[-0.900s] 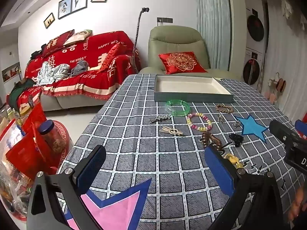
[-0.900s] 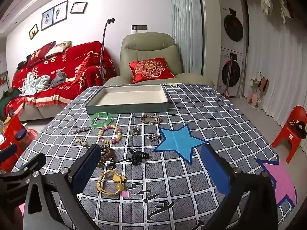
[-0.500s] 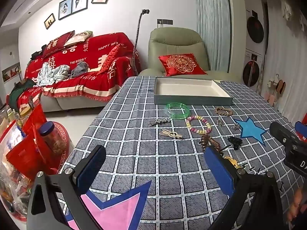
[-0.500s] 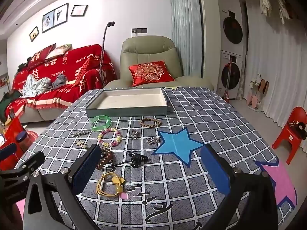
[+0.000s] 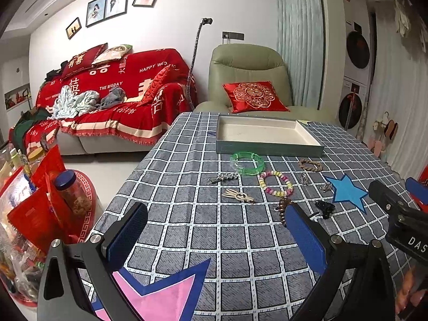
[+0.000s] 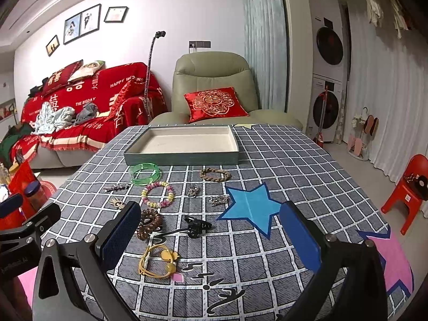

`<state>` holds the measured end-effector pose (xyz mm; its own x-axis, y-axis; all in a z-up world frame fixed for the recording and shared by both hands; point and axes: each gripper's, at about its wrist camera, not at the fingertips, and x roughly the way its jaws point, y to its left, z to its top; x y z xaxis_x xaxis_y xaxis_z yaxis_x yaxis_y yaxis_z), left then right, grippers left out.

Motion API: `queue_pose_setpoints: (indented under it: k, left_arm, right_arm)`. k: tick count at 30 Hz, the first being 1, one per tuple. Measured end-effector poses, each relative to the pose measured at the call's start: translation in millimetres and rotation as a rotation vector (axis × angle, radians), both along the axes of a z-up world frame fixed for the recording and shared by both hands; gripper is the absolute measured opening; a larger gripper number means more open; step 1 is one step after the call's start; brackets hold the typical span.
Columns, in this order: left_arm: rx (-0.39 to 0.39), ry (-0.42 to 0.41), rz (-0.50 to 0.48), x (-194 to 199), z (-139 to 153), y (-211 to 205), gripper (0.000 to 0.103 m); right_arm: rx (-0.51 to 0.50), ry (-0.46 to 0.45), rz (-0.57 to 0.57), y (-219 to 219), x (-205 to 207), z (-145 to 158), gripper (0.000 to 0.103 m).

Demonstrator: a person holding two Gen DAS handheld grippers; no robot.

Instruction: Organize jewelry

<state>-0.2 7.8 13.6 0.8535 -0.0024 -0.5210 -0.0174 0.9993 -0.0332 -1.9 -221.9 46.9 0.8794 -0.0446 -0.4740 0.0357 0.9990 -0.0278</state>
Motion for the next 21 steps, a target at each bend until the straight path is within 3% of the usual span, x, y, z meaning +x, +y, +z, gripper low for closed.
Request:
queue_pose_setpoints:
  k: [21]
  left_arm:
    - [0.009, -0.006, 0.022, 3, -1, 4, 0.103]
  right_arm:
    - [0.018, -0.003, 0.030, 10, 5, -2, 0.103]
